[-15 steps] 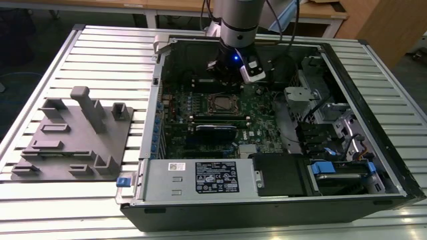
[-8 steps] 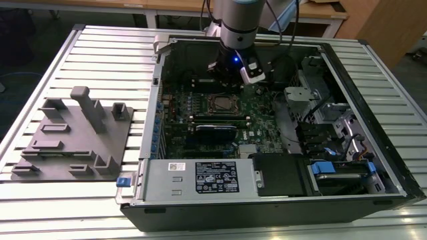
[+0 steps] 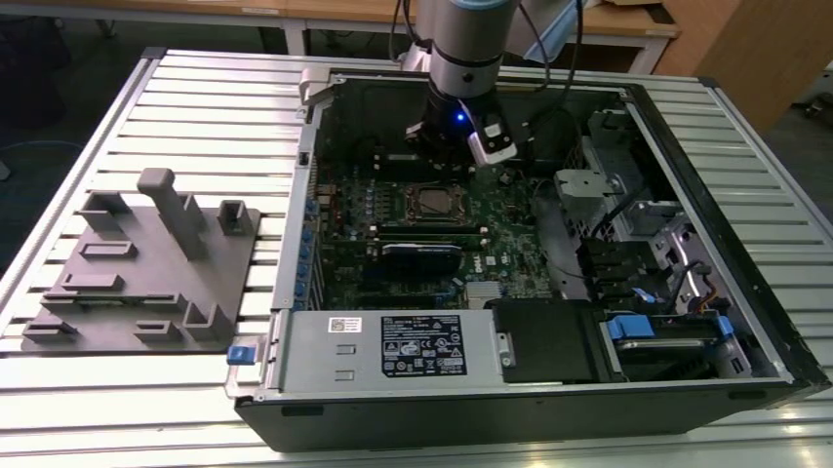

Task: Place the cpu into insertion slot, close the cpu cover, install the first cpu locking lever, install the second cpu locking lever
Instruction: 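Install the first cpu locking lever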

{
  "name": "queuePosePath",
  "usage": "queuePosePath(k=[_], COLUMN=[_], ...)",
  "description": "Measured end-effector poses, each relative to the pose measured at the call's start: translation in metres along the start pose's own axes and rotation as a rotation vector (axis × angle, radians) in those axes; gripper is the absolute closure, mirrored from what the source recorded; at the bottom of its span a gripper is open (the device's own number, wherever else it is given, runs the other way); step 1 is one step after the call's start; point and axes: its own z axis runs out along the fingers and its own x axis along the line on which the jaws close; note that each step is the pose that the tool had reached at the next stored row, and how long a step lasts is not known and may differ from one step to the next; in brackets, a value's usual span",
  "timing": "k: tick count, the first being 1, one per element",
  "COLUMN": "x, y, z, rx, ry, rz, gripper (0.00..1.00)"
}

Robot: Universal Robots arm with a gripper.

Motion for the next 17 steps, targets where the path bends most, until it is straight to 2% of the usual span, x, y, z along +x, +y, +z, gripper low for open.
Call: queuePosePath(k=[10,17], x=[-0.0001,-0.0001], y=[-0.0003,-0.0002], z=[0.0024,0.0015], rx=[0.0003,0.0001], ry=[0.0002,0.0001], rz=[0.000,0.000], gripper=[0.90,0.90])
